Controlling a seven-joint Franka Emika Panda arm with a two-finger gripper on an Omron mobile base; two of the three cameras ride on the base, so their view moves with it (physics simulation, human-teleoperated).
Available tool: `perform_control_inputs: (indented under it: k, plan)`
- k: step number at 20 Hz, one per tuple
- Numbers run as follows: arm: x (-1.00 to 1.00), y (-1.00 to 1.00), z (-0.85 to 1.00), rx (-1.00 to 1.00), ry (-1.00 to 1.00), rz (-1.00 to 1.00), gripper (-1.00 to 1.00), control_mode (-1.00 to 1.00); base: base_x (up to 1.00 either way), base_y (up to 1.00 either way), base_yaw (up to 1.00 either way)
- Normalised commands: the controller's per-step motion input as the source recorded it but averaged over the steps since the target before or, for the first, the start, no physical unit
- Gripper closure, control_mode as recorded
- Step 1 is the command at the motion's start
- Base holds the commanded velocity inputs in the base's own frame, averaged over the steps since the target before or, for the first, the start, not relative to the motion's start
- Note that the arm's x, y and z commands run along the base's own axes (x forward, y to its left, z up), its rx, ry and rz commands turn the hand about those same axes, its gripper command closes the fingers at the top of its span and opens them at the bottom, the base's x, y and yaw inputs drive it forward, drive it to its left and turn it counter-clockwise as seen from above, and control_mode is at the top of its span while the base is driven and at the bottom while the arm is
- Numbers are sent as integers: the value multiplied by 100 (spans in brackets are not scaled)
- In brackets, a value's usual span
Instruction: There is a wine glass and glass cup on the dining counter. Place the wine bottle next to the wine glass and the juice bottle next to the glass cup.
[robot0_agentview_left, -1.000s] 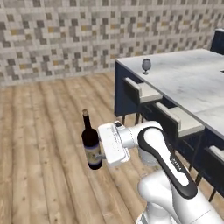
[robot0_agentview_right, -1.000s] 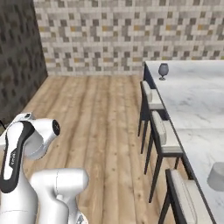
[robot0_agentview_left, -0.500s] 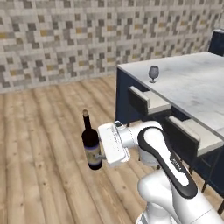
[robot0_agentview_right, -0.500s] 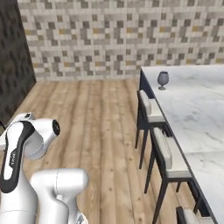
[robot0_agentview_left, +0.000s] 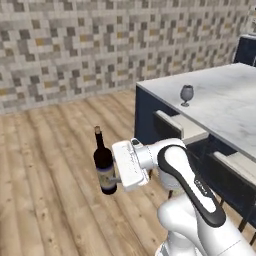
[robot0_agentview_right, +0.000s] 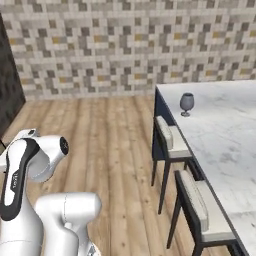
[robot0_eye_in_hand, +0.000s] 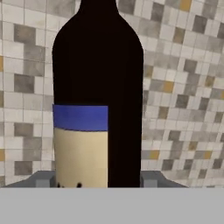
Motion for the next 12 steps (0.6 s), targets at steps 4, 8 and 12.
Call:
perform_control_inputs:
  k: [4,8,12]
  plan:
    - [0,0,0,0,0,0,100,100,71,41,-18]
    - [0,0,0,0,0,0,100,100,73,36,-24]
    - [0,0,0,0,0,0,100,100,69,30,-41]
